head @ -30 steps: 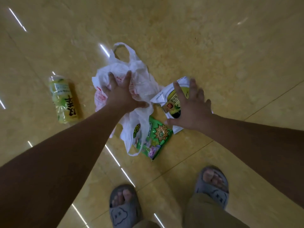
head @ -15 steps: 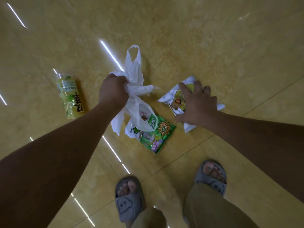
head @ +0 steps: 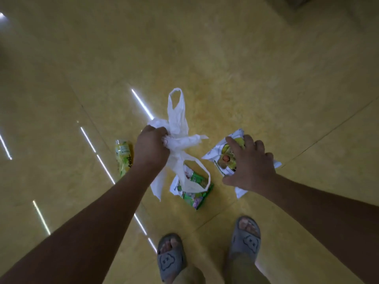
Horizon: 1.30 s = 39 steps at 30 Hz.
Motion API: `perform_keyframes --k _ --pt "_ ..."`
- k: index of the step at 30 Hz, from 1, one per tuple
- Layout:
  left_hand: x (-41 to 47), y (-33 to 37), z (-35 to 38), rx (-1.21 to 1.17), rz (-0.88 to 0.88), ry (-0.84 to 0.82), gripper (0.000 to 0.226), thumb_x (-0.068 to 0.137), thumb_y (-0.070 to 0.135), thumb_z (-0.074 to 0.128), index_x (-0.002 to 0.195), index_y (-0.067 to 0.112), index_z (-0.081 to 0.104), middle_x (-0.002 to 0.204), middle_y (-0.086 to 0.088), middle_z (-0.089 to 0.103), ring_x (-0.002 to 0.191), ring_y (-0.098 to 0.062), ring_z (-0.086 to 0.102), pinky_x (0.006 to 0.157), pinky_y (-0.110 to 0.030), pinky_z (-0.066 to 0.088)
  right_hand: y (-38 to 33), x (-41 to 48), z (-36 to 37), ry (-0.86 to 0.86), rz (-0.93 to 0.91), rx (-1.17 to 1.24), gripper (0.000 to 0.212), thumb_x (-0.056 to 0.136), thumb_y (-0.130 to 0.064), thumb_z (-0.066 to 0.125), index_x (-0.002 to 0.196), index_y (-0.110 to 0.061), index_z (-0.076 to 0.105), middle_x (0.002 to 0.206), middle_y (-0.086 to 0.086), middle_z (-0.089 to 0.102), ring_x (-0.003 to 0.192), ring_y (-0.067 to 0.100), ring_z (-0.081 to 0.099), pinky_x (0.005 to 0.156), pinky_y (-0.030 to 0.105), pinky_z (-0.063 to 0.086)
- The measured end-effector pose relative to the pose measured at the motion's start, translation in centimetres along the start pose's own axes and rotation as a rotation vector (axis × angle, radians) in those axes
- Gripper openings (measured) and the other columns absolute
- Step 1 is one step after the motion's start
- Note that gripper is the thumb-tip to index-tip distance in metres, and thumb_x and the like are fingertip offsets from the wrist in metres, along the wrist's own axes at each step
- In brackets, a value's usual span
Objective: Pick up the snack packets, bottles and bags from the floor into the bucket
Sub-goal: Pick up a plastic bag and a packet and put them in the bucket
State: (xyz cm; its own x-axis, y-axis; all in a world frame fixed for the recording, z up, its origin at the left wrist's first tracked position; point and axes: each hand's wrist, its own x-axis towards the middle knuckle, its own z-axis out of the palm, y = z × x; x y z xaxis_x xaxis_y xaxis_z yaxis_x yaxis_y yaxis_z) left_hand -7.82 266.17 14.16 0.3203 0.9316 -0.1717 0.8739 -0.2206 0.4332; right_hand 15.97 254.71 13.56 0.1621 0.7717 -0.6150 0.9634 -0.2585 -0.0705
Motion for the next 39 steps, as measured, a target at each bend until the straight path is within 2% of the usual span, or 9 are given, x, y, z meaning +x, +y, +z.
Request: perform_keyframes --k 4,9,18,25,32,39 --pt "-1.5 3.3 -6.2 -0.067 0.017 0.042 0.016 0.066 0.003 0.067 0.076 0.014 0.065 0.078 -0.009 0.057 0.072 -0.026 0.054 0.06 -0.026 0.035 -1.4 -4.6 -6.0 0.021 -0.004 0.015 0.116 0.062 -0.073 0.065 0.149 -0.042 -0.004 0.159 0.008 0.002 0.141 0.042 0.015 0.098 0.059 0.036" --pt "-3.7 6.2 -16.3 -0.171 0.048 0.102 0.013 0.066 0.008 0.06 0.075 0.015 0.065 0.078 -0.004 0.054 0.07 -0.022 0.053 0.058 -0.029 0.04 -4.0 -10.8 -13.9 0.063 0.017 -0.004 0.117 0.062 -0.074 0.062 0.149 -0.043 -0.009 0.159 0.007 -0.001 0.141 0.04 0.012 0.101 0.056 0.036" --pt "-11.0 7.5 -34.6 -0.255 -0.066 0.185 0.018 0.065 0.001 0.061 0.071 0.018 0.063 0.081 0.007 0.053 0.072 -0.011 0.053 0.061 -0.035 0.05 -10.9 -22.5 -27.1 0.196 -0.016 0.015 0.112 0.064 -0.073 0.056 0.149 -0.043 -0.011 0.158 0.005 0.0 0.14 0.033 0.015 0.099 0.048 0.04" --pt "-18.1 8.5 -43.9 -0.302 -0.16 0.361 0.02 0.065 0.003 0.061 0.072 0.021 0.063 0.081 0.011 0.051 0.071 -0.007 0.053 0.062 -0.032 0.048 -16.3 -27.4 -34.4 0.245 -0.224 0.012 0.107 0.071 -0.071 0.056 0.148 -0.047 -0.013 0.16 0.001 -0.008 0.146 0.033 0.004 0.102 0.054 0.034" --pt "-24.6 9.2 -49.0 -0.272 -0.267 0.522 0.017 0.066 0.01 0.059 0.071 0.026 0.062 0.078 0.012 0.049 0.069 -0.007 0.052 0.058 -0.032 0.048 -20.3 -31.1 -39.1 0.312 -0.448 -0.123 0.109 0.063 -0.071 0.051 0.148 -0.046 -0.014 0.16 0.002 -0.006 0.143 0.034 0.009 0.099 0.05 0.038" --pt "-32.2 8.7 -52.2 -0.185 -0.397 0.68 0.019 0.065 0.014 0.059 0.079 0.021 0.069 0.08 0.008 0.052 0.07 -0.014 0.055 0.059 -0.033 0.049 -25.1 -34.1 -40.9 0.408 -0.662 -0.214 0.111 0.059 -0.071 0.052 0.149 -0.046 -0.008 0.159 0.004 0.0 0.141 0.033 0.013 0.097 0.048 0.038"
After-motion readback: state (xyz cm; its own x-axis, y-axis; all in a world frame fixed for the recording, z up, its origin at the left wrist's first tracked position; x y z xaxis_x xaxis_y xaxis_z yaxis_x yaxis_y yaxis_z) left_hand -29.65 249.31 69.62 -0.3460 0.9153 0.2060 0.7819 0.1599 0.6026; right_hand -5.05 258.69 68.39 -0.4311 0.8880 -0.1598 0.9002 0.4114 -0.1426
